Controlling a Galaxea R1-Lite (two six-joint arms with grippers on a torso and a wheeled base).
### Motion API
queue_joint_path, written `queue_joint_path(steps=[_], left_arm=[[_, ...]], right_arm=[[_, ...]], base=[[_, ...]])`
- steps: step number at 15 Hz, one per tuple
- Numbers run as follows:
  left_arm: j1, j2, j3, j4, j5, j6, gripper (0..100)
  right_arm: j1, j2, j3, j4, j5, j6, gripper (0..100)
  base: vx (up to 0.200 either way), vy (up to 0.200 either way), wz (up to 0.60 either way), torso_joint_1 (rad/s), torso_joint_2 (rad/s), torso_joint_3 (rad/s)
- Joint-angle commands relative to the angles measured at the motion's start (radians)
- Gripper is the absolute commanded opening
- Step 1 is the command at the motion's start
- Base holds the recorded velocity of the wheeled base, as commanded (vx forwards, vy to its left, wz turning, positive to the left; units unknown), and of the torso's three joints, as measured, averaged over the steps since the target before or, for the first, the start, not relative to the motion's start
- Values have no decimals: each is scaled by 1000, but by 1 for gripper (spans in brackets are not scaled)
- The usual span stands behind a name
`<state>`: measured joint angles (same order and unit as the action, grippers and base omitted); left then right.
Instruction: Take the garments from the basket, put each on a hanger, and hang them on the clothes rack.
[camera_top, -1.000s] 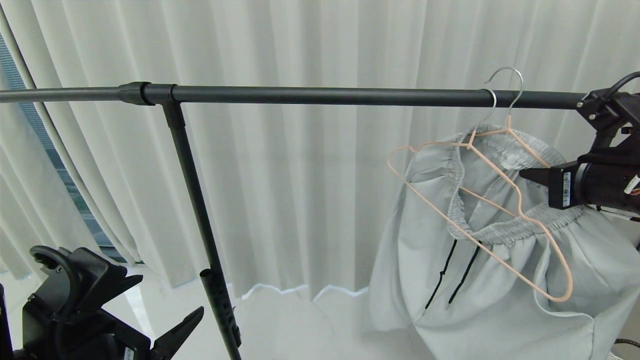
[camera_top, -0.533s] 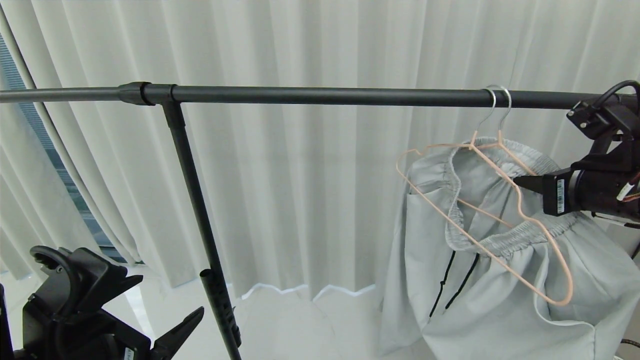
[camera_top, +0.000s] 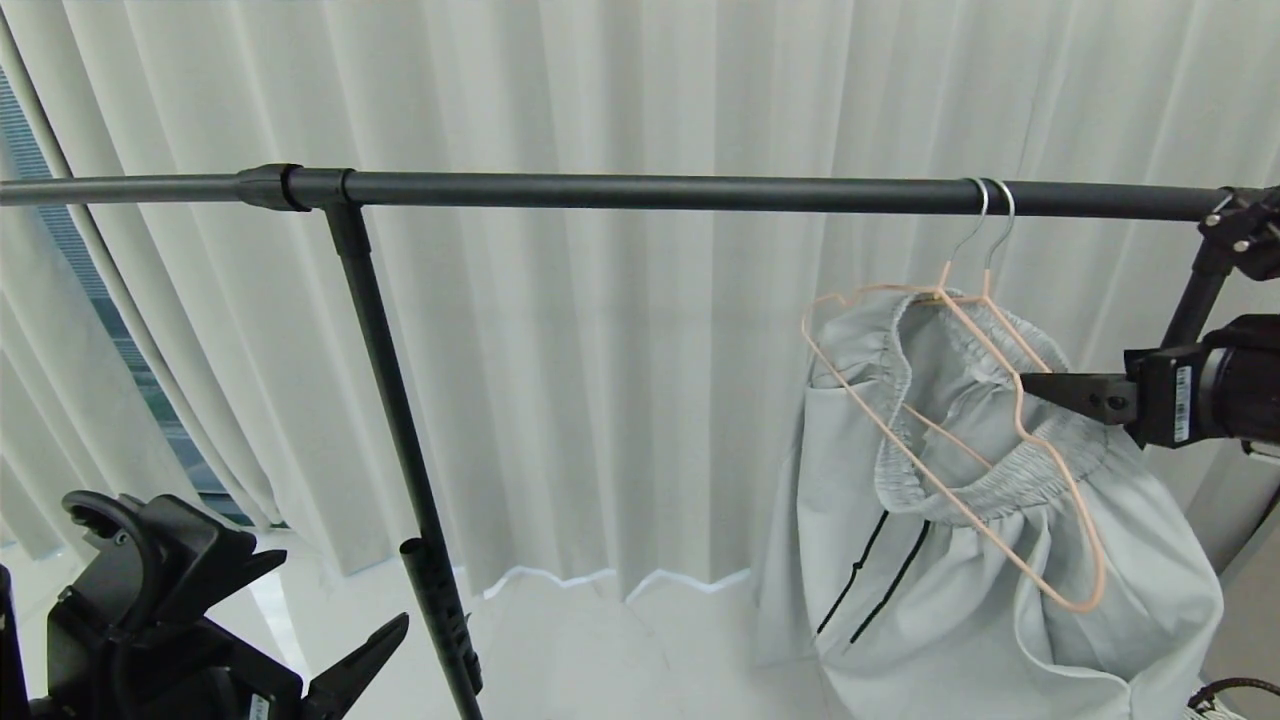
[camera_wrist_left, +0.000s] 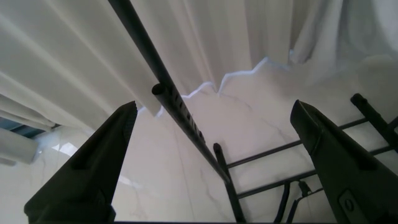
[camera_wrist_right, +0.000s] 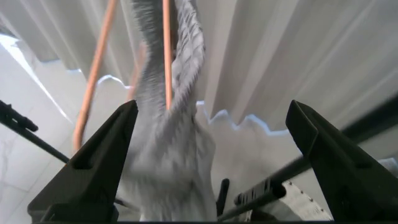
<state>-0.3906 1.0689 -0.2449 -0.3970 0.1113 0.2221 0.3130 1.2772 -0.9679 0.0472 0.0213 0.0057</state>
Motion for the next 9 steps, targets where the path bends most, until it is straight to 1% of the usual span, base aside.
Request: queue_joint_path(steps=[1,2,3,4,5,6,9], left_arm=[[1,2,-1,0,1,0,100],[1,3,-1,0,1,0,100],[1,3,-1,0,1,0,100],[1,3,-1,0,1,0,100],[3,2,-1,0,1,0,100],[3,0,-1,0,4,0,100],[3,-4,-1,0,21,2,100]], right_arm=[[-12,-82,9,31,-1,2,100],[-48,-160,8,138,-1,-6,100],[-58,-187,8,172,-1,-6,100],[-97,-236,9,240,-1,-7,100],[-129,-257,9,272,-1,-12,100],[-176,-272,9,303,-12,-35,100],[-318,-300,20,414,-41,-168,100]], base=[[0,0,0,0,0,0],[0,0,0,0,0,0],[0,0,0,0,0,0],[0,0,0,0,0,0],[0,0,0,0,0,0],[0,0,0,0,0,0],[-200,0,0,12,4,-1]])
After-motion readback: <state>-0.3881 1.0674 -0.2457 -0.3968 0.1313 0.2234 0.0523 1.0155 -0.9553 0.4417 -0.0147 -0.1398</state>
